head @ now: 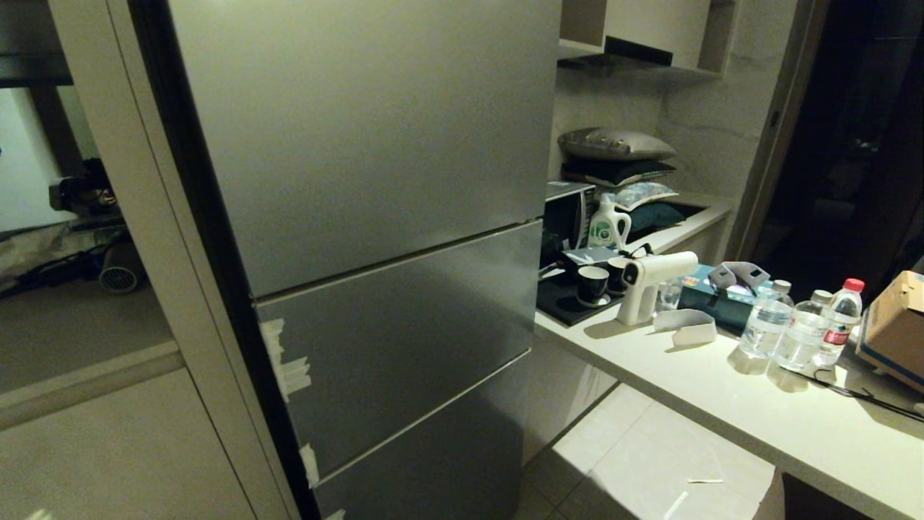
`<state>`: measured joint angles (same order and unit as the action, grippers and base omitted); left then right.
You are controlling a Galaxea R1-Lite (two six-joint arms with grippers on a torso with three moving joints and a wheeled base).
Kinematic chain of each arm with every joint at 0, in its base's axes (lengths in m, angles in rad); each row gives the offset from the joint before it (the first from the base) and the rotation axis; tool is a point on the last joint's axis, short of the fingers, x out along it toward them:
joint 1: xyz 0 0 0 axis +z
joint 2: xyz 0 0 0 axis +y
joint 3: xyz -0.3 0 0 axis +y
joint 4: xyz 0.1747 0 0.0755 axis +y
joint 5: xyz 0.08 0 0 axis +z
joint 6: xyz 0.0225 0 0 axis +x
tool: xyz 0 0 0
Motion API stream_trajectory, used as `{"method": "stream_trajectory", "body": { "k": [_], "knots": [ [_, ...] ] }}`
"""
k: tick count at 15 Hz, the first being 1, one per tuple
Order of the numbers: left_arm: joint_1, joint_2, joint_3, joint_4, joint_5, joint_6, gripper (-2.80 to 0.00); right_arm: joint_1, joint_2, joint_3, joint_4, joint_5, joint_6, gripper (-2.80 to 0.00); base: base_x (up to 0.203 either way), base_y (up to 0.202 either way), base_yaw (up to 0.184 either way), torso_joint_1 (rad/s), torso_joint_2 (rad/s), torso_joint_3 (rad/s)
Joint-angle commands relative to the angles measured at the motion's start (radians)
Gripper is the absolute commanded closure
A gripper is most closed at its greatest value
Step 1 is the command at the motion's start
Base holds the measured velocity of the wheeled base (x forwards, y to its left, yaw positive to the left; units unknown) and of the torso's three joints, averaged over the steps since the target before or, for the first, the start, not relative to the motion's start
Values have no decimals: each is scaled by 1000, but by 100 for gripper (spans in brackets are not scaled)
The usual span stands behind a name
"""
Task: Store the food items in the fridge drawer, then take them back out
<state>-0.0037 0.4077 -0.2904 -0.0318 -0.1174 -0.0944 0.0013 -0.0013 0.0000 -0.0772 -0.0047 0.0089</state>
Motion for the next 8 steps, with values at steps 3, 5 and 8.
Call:
{"method": "stream_trajectory", "body": {
  "k": [3,5,8],
  "knots": [
    [43,667,-65,-239,-6,-58,0,0,0,30,-2,-5,7,0,0,0,0,0,0,0],
    [110,867,-84,-403,-3,-49,0,0,0,31,-3,-7,8,0,0,0,0,0,0,0],
    [168,1093,-108,-597,-1,-42,0,0,0,29,-3,-8,8,0,0,0,0,0,0,0]
  ]
}}
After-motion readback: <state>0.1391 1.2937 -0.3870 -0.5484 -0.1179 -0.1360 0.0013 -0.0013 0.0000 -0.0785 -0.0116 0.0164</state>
